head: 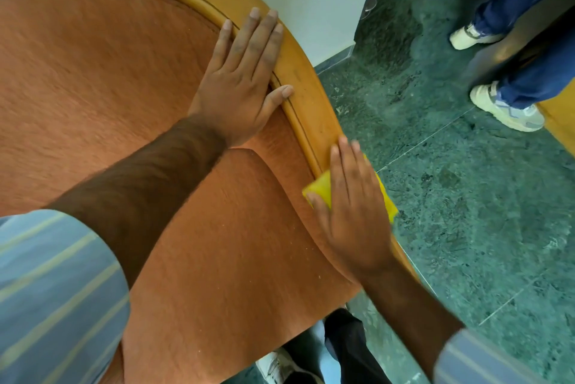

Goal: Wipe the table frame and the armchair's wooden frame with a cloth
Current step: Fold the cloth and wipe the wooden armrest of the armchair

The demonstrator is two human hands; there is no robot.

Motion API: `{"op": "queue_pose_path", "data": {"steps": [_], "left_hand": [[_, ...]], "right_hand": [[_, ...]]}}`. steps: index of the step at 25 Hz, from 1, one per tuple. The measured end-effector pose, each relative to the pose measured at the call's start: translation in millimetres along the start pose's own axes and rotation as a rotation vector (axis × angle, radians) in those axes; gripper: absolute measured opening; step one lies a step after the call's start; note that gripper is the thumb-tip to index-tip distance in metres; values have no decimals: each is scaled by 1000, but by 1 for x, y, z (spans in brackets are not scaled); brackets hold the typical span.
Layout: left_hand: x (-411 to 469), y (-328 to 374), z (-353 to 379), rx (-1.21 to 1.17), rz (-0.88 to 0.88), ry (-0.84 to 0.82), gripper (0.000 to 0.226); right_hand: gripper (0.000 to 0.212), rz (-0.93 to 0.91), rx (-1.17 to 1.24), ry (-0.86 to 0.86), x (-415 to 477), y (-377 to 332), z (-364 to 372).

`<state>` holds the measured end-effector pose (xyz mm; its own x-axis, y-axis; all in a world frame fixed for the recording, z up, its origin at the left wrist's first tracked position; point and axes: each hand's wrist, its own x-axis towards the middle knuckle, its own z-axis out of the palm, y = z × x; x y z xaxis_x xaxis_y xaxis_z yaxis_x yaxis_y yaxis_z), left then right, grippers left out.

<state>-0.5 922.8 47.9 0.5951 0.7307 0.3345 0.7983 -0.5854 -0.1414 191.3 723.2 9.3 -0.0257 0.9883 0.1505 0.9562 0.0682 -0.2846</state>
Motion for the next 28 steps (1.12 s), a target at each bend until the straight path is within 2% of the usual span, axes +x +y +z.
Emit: {"op": "queue_pose_path", "data": {"steps": [4,8,12,19,22,23,25,27,28], "left_hand": [[0,2,-1,4,-2,-9,77],[0,0,0,5,3,-10,74],[0,1,-2,8,-1,-26,75],[0,4,-13,-15,-22,-118,77],[1,9,-26,-106,-87,-206,76],[-3,17,-31,-196,-148,-207,74],[-25,45,-40,-462,-323,-117,68],[-56,83,-48,-729,-540,9,52],[-69,104,-51,-848,-676,2,44]], "right_hand": [[72,16,42,172,79,-30,6],[75,-60,121,220,118,-34,-1],[75,-125,90,149,106,-21,-2],[76,-96,6,-103,-14,21,-2],[78,-73,183,-106,-10,17,-8],[80,-19,312,-101,-8,19,-13],[87,225,581,-106,-3,38,-26],[92,522,808,-247,7,66,-45],[89,595,890,-374,13,77,-51]]}}
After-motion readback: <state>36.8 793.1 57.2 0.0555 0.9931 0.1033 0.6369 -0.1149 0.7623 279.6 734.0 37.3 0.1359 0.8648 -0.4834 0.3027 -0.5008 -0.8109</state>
